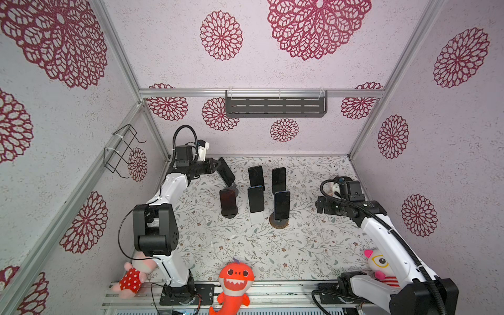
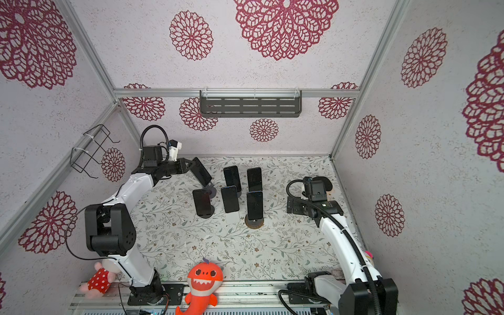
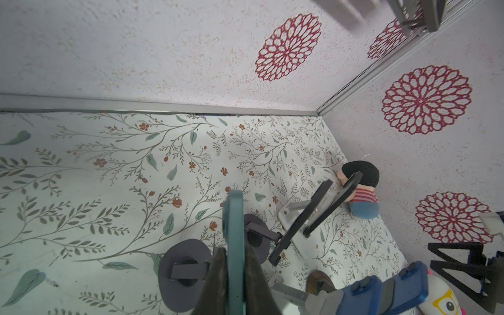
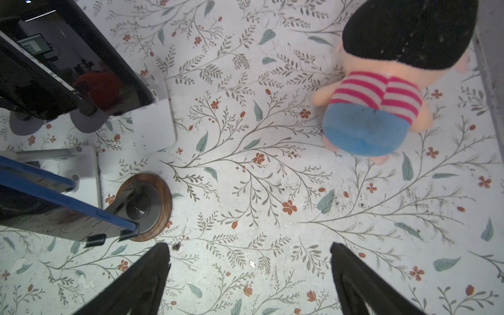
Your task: Remove the phone from the phone stand
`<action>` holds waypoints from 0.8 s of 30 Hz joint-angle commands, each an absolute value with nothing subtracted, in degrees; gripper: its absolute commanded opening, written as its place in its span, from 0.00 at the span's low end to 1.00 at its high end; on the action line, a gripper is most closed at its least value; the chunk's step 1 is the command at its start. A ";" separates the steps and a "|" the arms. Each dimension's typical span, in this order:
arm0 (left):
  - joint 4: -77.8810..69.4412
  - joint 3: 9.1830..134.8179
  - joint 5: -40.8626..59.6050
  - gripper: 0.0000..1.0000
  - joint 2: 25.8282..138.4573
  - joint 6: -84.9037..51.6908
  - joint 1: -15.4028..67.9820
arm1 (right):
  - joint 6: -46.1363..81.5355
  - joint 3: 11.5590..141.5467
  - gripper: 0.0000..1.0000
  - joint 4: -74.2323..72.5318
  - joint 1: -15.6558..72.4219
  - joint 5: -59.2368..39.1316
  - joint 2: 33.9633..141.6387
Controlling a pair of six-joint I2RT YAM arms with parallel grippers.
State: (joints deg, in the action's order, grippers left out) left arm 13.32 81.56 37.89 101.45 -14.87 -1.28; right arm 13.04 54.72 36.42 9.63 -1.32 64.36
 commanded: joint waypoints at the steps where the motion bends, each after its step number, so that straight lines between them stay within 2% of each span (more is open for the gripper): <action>1: 13.48 84.05 38.77 0.08 97.05 -16.51 -1.21 | 11.23 58.35 0.94 37.78 10.34 -2.83 63.08; 4: 15.65 84.63 36.57 0.00 94.29 -20.60 -0.90 | 10.58 61.43 0.92 38.79 11.39 -3.56 63.17; 9: 17.92 84.64 36.13 0.00 89.00 -29.33 2.33 | 9.61 69.08 0.80 41.43 14.35 -5.01 65.09; 14: 22.05 85.53 35.79 0.00 84.79 -34.52 6.27 | 7.31 76.83 0.77 43.99 20.66 -3.58 68.93; 18: 20.31 84.02 40.06 0.00 83.79 -41.48 10.32 | 5.34 82.48 0.74 43.24 26.90 -4.01 72.73; 24: 22.24 84.05 46.03 0.00 86.97 -44.84 17.09 | 1.50 90.01 0.72 43.00 33.52 -6.54 80.72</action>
State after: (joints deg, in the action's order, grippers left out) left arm 22.09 83.35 40.80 85.67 -40.62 15.14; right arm 4.89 86.76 42.44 31.48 -4.99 78.74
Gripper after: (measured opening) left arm 0.117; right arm 0.723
